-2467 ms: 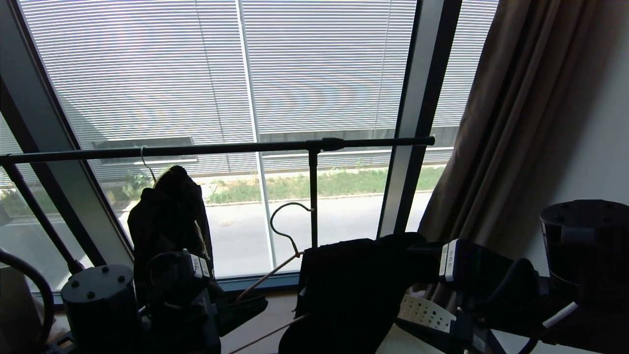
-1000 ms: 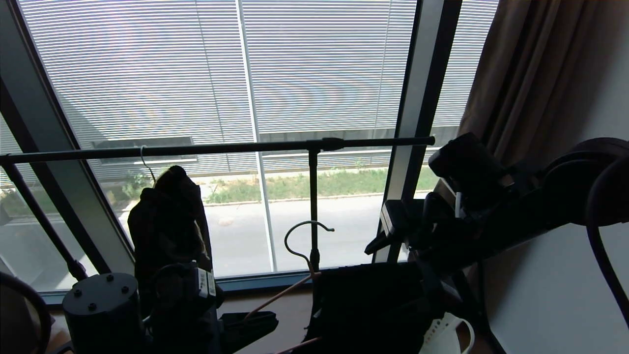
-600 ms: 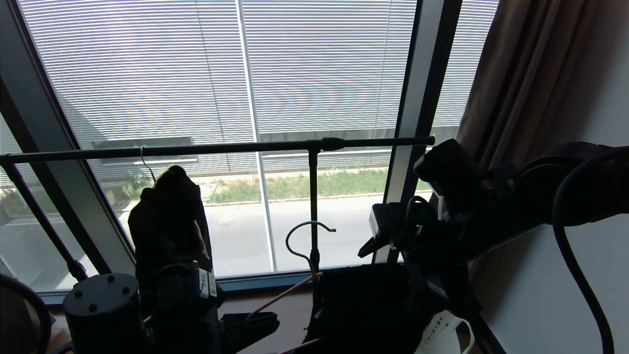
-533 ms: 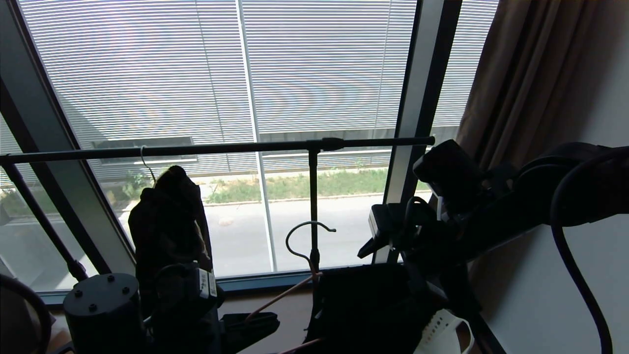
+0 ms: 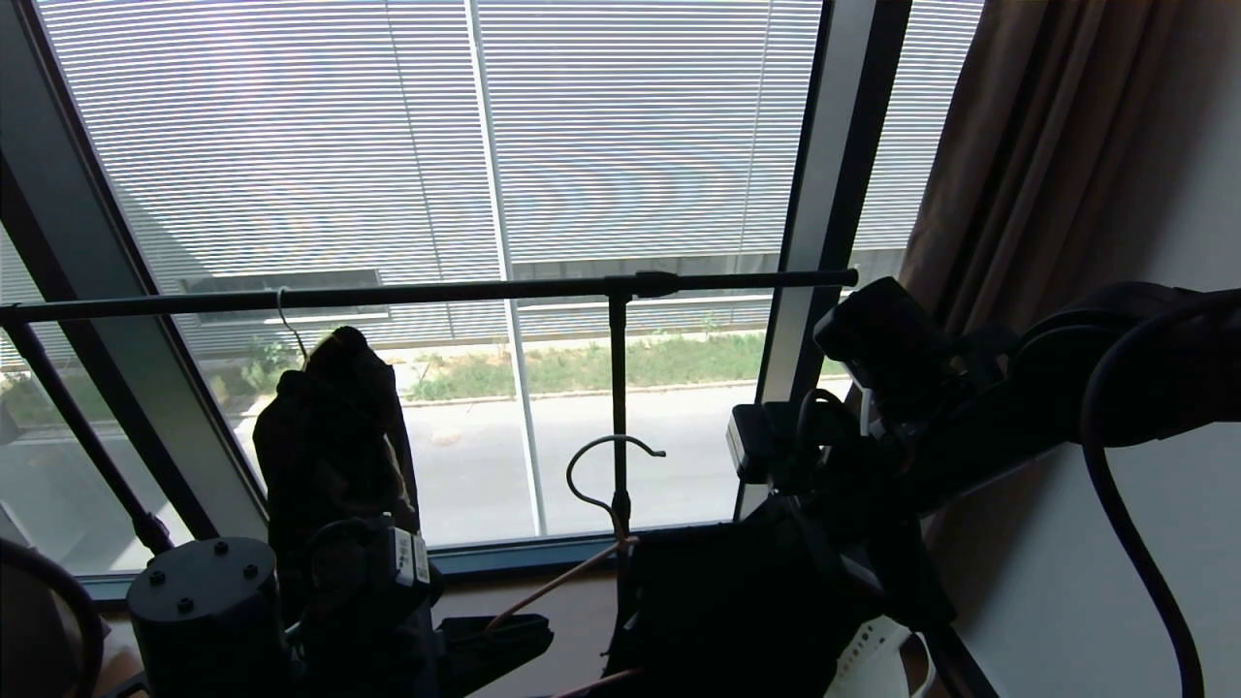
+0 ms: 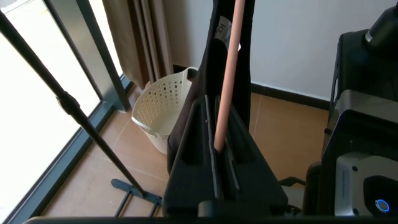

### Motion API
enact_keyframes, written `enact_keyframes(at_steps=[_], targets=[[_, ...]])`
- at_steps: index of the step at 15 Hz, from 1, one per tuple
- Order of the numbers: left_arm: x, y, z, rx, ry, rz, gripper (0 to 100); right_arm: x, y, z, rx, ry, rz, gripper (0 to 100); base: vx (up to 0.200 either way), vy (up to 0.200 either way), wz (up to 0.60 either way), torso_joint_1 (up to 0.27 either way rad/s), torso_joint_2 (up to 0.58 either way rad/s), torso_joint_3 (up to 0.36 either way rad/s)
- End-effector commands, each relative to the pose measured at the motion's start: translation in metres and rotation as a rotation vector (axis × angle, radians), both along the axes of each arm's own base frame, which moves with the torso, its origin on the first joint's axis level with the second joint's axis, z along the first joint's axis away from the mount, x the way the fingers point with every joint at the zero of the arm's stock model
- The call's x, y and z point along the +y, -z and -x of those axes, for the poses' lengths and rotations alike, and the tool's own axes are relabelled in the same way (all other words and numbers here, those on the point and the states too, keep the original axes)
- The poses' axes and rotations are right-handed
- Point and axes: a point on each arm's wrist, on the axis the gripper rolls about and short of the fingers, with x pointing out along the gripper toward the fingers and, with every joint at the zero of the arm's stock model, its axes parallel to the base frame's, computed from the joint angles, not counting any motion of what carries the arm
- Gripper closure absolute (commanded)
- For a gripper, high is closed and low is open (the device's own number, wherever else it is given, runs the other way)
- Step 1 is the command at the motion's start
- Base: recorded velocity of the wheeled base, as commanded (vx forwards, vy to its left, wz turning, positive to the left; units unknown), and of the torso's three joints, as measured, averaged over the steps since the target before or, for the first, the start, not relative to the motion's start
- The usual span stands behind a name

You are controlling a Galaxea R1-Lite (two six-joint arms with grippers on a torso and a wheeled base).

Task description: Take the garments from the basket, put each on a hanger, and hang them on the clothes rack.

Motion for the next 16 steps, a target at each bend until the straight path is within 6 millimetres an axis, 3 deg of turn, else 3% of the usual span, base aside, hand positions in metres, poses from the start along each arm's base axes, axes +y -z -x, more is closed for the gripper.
enact_keyframes(at_steps=[1, 16], targets=[[-0.0002, 0.0001, -0.0004, -0.001, 0.000, 0.000, 100, 0.0000, -0.0003, 0.0002, -0.001, -0.001, -0.001, 100, 0.000, 0.000, 0.00, 0.000, 0.00, 0.000], [-0.0001, 0.0003, -0.0001, -0.001, 0.000, -0.001, 100, 0.0004, -0.0027, 0.0022, -0.008, -0.005, -0.004, 100, 0.000, 0.000, 0.00, 0.000, 0.00, 0.000]])
